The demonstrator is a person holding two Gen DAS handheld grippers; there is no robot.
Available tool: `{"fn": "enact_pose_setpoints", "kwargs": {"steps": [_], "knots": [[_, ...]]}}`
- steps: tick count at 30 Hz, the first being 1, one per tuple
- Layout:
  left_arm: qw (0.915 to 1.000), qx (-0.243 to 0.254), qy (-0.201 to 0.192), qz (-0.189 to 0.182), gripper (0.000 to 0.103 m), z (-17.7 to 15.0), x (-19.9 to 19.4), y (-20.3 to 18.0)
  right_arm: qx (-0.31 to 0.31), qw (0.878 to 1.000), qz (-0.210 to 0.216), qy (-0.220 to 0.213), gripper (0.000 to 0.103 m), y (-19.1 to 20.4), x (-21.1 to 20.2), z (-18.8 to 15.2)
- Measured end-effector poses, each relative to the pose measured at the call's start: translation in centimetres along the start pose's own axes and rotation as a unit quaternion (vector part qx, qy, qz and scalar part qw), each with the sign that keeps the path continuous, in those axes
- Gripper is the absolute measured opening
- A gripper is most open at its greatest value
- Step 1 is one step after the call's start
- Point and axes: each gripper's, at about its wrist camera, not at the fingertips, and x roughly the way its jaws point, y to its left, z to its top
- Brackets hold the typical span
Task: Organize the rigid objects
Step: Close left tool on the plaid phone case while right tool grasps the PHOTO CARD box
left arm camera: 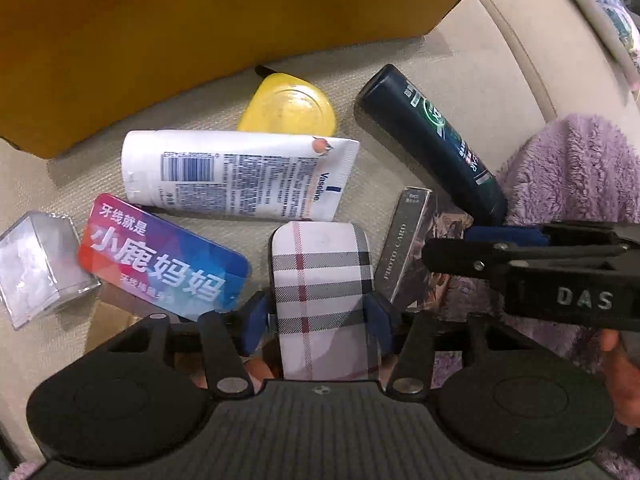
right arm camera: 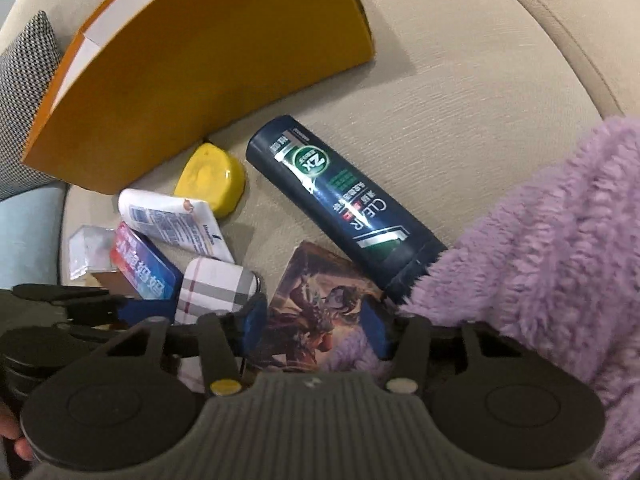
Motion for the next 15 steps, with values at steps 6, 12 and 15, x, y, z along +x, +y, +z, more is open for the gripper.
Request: {"fn": "enact_pose_setpoints", "kwargs": {"steps": [6, 12, 15], "knots": [[0.9994, 0.013, -0.021, 0.023, 0.058, -0.7, -0.1, -1.5, -0.001, 1.000, 0.020, -0.008, 0.051, -0.8, -1.0, -0.4], [0.9961, -0.008, -0.087, 0.006, 0.024, -2.6, -2.7, -2.5, -0.011, 1.000, 0.019, -0.007, 0.045, -1.1, -1.5, -0.8], [0.9949, -0.025, -0.094, -0.029, 0.023, -3.2, -2.5, -3.5, -0.006, 1.000, 0.016, -0.005, 0.045, -1.2, -1.6, -0.8]]}}
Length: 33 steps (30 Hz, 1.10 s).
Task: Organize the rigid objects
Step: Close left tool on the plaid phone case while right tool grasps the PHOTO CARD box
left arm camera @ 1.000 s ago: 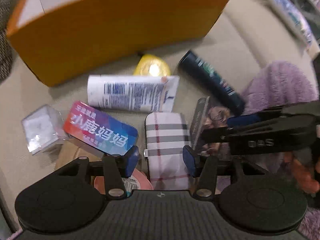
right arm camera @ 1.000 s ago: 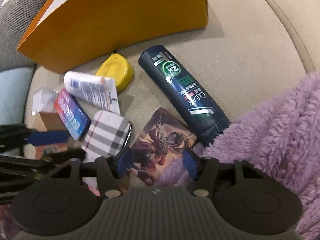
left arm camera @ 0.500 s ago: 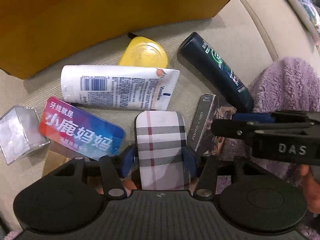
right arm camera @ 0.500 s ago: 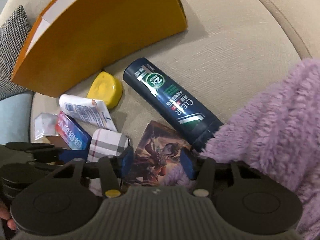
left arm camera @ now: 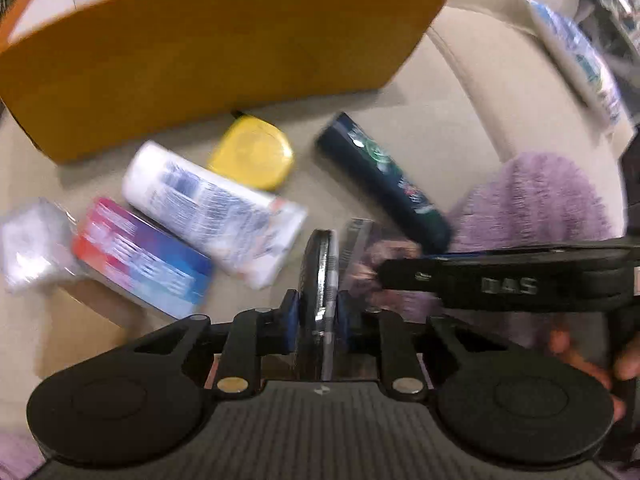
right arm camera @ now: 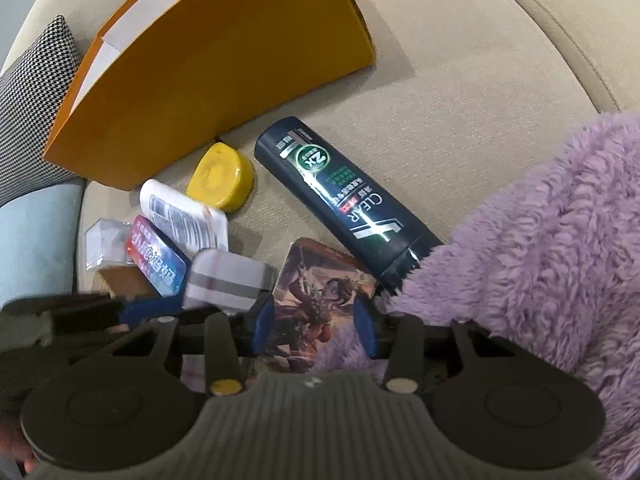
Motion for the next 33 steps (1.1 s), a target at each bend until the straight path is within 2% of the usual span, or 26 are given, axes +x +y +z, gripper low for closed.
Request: {"fn": "enact_pose_setpoints", "kwargs": {"steps": [6, 7, 9, 11, 14, 16, 17, 18, 19, 22, 26, 29, 33], "knots": [[0.9979, 0.029, -0.005, 0.057, 0.023, -0.4, 1.7, -2.0, -0.013, 1.000, -0.019, 0.003, 0.046, 1.0, 1.0, -0.2], [0.9975, 0.037, -0.004, 0.060, 0.023, -0.3, 1.3, -1.3, -0.015, 1.000, -0.027, 0.006, 0.048, 1.6, 1.7, -0.1], [0.9980, 0.030, -0.008, 0.055, 0.021, -0.3, 1.0, -1.4, -0.019, 0.999, -0.038, 0.011, 0.053, 2.2, 1.9, -0.1], [0.9978, 0.020, -0.033, 0.053, 0.021, -0.9, -0.2, -0.9, -0.010, 0.998, -0.053, 0.016, 0.055, 2.4, 2.3, 0.2], [0.9973, -0.023, -0.058, 0.038, 0.021, -1.4, -1.5, 1.0, 0.000, 0.996, -0.078, 0.038, 0.057, 2.8, 3.8, 1.0], [0.9957, -0.043, -0.077, 0.030, 0.021, -1.6, -2.6, 2.1, 0.012, 0.996, -0.081, 0.041, 0.068, 3.4, 4.7, 1.5], [0.9946, -0.052, -0.085, 0.027, 0.021, -1.8, -3.1, 2.2, 0.015, 0.995, -0.084, 0.041, 0.069, 3.8, 5.0, 1.6], [0.9936, -0.059, -0.093, 0.025, 0.021, -1.9, -3.5, 2.7, 0.008, 0.995, -0.092, 0.041, 0.069, 4.3, 5.3, 1.7], [0.9923, -0.068, -0.101, 0.024, 0.021, -2.1, -3.8, 3.0, 0.003, 0.995, -0.093, 0.034, 0.063, 4.8, 5.4, 1.7], [0.9884, -0.094, -0.117, 0.022, 0.021, -2.3, -4.9, 4.7, -0.011, 0.997, -0.068, 0.018, 0.058, 5.7, 5.3, 1.8], [0.9849, -0.119, -0.126, 0.003, 0.021, -2.6, -5.2, 6.3, -0.045, 0.999, -0.002, -0.007, 0.053, 6.6, 5.4, 2.6], [0.9836, -0.125, -0.131, 0.000, 0.021, -3.0, -5.0, 6.4, -0.047, 0.999, -0.008, 0.006, 0.061, 6.0, 5.7, 2.5], [0.9817, -0.134, -0.135, -0.009, 0.021, -4.1, -4.9, 6.6, -0.097, 0.995, -0.008, 0.036, 0.057, 5.2, 6.2, 1.8]]}}
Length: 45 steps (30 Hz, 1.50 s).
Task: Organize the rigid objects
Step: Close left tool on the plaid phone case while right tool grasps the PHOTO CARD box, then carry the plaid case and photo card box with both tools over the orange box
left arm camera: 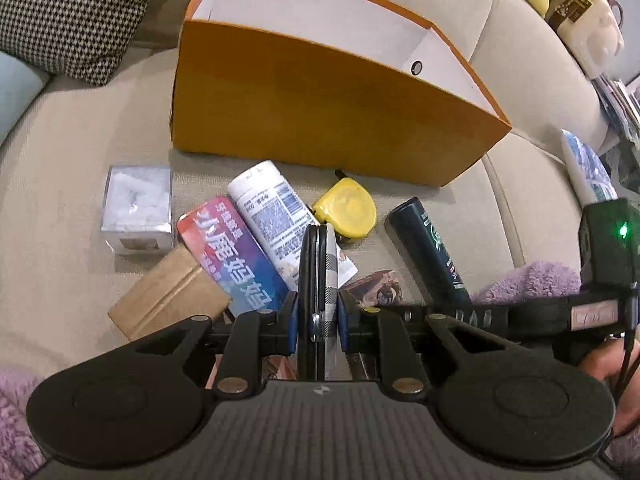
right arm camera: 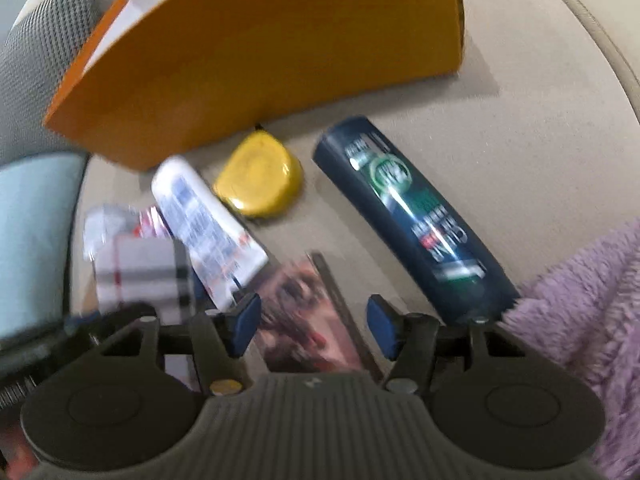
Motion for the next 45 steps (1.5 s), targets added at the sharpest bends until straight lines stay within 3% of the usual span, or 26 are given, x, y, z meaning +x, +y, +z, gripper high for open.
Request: {"fn": "enact_pose_setpoints", "kwargs": {"steps": [3, 8, 9, 10, 12, 14, 17, 23, 29, 34, 38, 45], "knots": [[1.0000, -0.003, 0.002, -0.001, 0.021, -0.4, 0.3, 0.0, -0.038, 0.999, 0.016, 0.015, 0.061, 0.2, 1.1, -0.2], [0.9999, -0.012, -0.005, 0.003, 0.021, -0.6, 0.2, 0.1, -0.063, 0.998, 0.029, 0.003, 0.069, 0.6, 2.4, -0.9], [0.9999, -0.013, -0.007, 0.004, 0.021, -0.7, 0.1, 0.1, -0.077, 0.997, 0.028, 0.000, 0.065, 1.1, 2.5, -1.0], [0.9999, -0.014, -0.008, 0.005, 0.021, -0.7, 0.0, 0.0, -0.081, 0.996, 0.040, -0.002, 0.053, 1.3, 2.3, -1.2], [0.9998, -0.012, -0.010, 0.008, 0.021, -0.9, -0.4, -0.1, -0.085, 0.995, 0.046, -0.003, 0.043, 1.7, 1.8, -1.4], [0.9998, -0.013, -0.012, 0.010, 0.021, -1.0, -0.8, -0.1, -0.097, 0.994, 0.059, 0.005, 0.023, 2.4, 1.2, -1.7], [0.9995, -0.019, -0.021, 0.011, 0.021, -1.0, -1.4, -0.1, -0.136, 0.990, 0.037, -0.003, 0.023, 4.2, 0.3, -2.4], [0.9977, -0.033, -0.059, -0.008, 0.021, 0.2, -4.5, 0.0, -0.160, 0.985, 0.059, -0.040, 0.023, 4.5, -4.5, -1.6], [0.9909, -0.018, -0.128, -0.038, 0.021, 5.2, -8.8, -1.1, -0.184, 0.972, 0.083, -0.117, 0.023, 6.7, -10.7, 2.6], [0.9869, 0.018, -0.160, -0.016, 0.021, 11.9, -9.1, -2.1, -0.183, 0.965, 0.096, -0.160, 0.023, 8.2, -13.2, 8.2], [0.9888, 0.024, -0.147, -0.005, 0.021, 16.3, -6.3, -1.1, -0.176, 0.964, 0.084, -0.180, 0.023, 9.4, -12.5, 12.4], [0.9955, 0.015, -0.094, -0.003, 0.021, 21.1, 0.2, 1.8, -0.126, 0.980, 0.058, -0.142, 0.023, 8.8, -5.9, 19.6]]}}
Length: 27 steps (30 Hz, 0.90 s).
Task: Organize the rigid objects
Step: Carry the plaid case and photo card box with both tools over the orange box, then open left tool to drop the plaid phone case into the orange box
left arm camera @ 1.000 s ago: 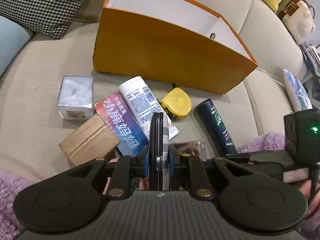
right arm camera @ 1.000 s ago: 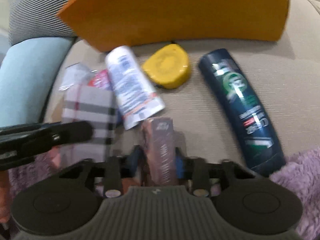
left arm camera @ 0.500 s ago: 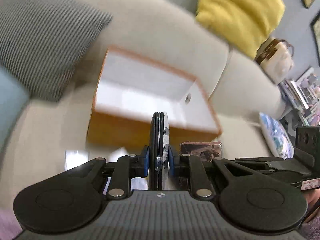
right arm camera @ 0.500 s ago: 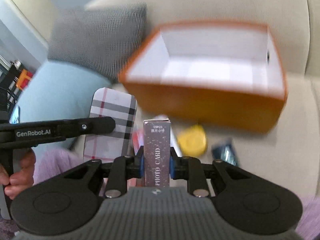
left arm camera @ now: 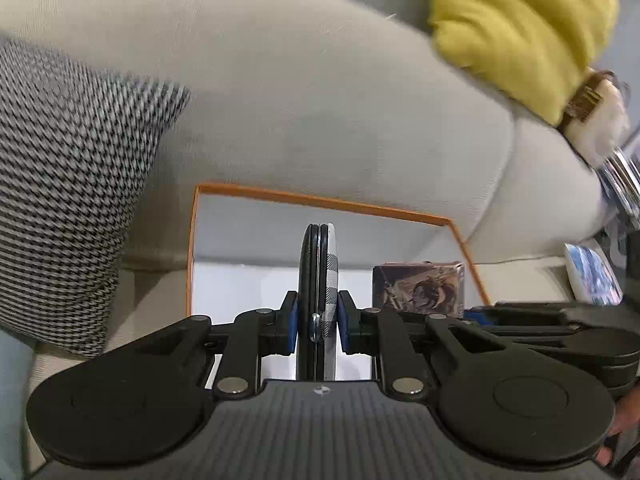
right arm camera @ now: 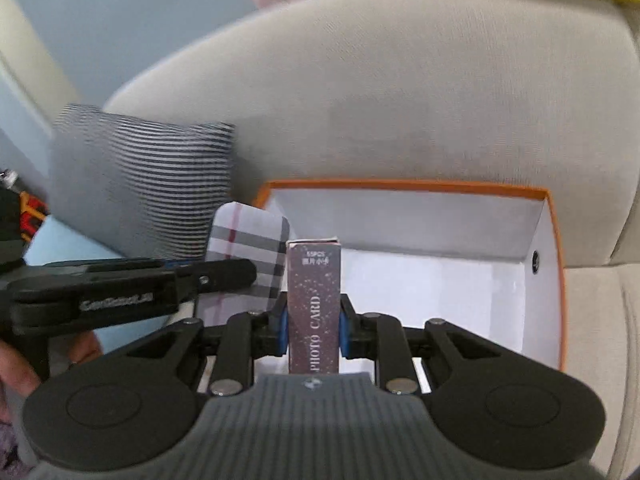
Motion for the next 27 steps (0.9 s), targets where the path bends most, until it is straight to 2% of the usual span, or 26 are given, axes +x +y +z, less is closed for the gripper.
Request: {"fn": "enact_pose_setpoints", "kwargs": {"steps": [6, 9, 12, 14, 17, 22, 27], "knots": [[0.9986, 0.003, 0.052, 0.007, 0.021, 1.2, 4.8, 1.8, 0.041, 0.998, -0.004, 0.036, 0.023, -2.2, 6.3, 1.8], [0.9972, 0.008, 0.072, 0.017, 0.021, 1.4, 6.5, 2.3, 0.047, 0.998, 0.000, 0.045, 0.023, -2.7, 7.2, 1.5], [0.9953, 0.040, 0.079, 0.039, 0.021, 1.4, 7.4, 1.3, 0.051, 0.997, 0.007, 0.052, 0.023, -2.8, 8.8, 1.6], [0.9919, 0.051, 0.099, 0.061, 0.021, 1.6, 8.2, 0.5, 0.052, 0.997, 0.010, 0.060, 0.023, -2.9, 10.1, 1.8], [0.9853, 0.097, 0.110, 0.088, 0.021, 1.5, 9.2, -1.5, 0.058, 0.996, 0.007, 0.063, 0.023, -3.1, 10.9, 1.9], [0.9775, 0.112, 0.133, 0.119, 0.021, 1.6, 11.7, -3.2, 0.065, 0.996, -0.001, 0.067, 0.023, -3.7, 11.9, 2.0], [0.9661, 0.142, 0.147, 0.158, 0.022, 1.7, 14.4, -3.7, 0.063, 0.995, 0.004, 0.072, 0.023, -3.5, 12.9, 1.7]]}}
